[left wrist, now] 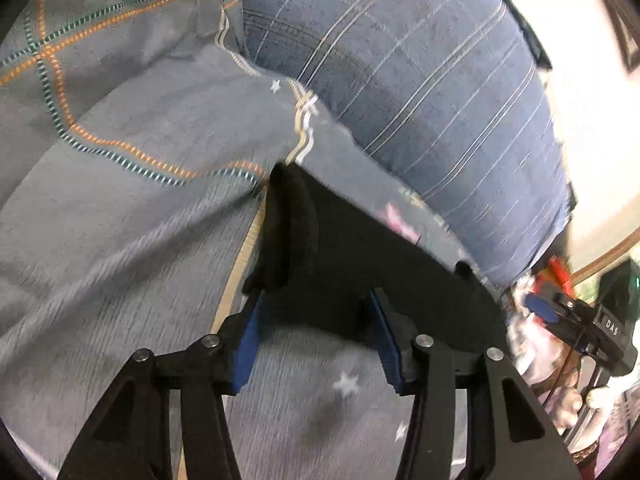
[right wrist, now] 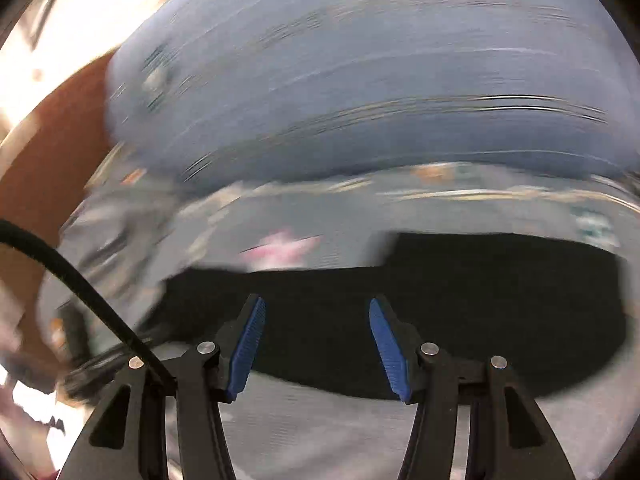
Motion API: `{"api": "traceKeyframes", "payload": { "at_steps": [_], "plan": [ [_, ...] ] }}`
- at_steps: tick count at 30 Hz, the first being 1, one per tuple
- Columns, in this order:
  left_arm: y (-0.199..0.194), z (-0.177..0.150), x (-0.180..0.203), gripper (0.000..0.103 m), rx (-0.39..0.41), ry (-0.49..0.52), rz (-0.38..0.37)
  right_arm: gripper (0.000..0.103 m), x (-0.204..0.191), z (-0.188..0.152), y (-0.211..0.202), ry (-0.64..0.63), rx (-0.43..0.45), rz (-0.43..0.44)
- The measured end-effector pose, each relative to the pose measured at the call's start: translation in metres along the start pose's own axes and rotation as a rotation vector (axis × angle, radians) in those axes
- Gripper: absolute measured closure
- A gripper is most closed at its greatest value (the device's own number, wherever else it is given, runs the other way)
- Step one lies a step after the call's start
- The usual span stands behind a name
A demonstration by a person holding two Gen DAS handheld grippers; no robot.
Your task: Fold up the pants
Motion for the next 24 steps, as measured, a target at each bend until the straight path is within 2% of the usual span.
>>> {"api": "traceKeyframes", "payload": {
  "at_steps": [1,4,8,12,14,15,16,18,22,24],
  "plan": [
    [0.001,0.002,0.000,0.053,0.001,-0.001,-0.011,0.044,-0.033,0.002,0.022,-0.043,-0.063,0.041],
    [0.002,0.004,-0.002,0.053,0.016,0.001,-0.045,0.044,-0.101,-0.002,0.069,-0.154,-0.196,0.074],
    [0.001,0.004,-0.008,0.053,0.032,-0.009,-0.084,0.044,-0.168,-0.009,0.137,-0.310,-0.325,0.006],
    [0.000,0.007,-0.012,0.053,0.032,-0.024,-0.088,0.046,-0.195,-0.027,0.187,-0.407,-0.404,-0.081],
    [0.000,0.008,-0.015,0.054,0.033,-0.038,-0.088,0.049,-0.200,-0.035,0.202,-0.447,-0.409,-0.147],
    [0.000,0.009,-0.016,0.054,0.032,-0.045,-0.090,0.073,-0.202,-0.036,0.210,-0.463,-0.408,-0.177],
    [0.000,0.010,-0.016,0.056,0.027,-0.045,-0.090,0.091,-0.199,-0.038,0.217,-0.476,-0.414,-0.214],
    [0.001,0.010,-0.016,0.076,0.018,-0.034,-0.079,0.095,-0.199,-0.038,0.217,-0.470,-0.401,-0.231],
    [0.000,0.019,-0.016,0.078,0.045,-0.053,-0.116,0.095,-0.206,-0.018,0.193,-0.472,-0.277,-0.236],
    [0.000,0.023,-0.016,0.077,0.056,-0.059,-0.115,0.095,-0.203,-0.008,0.189,-0.449,-0.256,-0.244]
  ]
}}
Point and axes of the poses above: each gripper's, at about its wrist camera, not at the fingertips, and y roughly the way its jaws point, x to its right, z to its top, the point moved 7 cm from there along y, roughly the way its jaws point, and after that the axes turned 9 degrees about y, right-handed, at the moved point
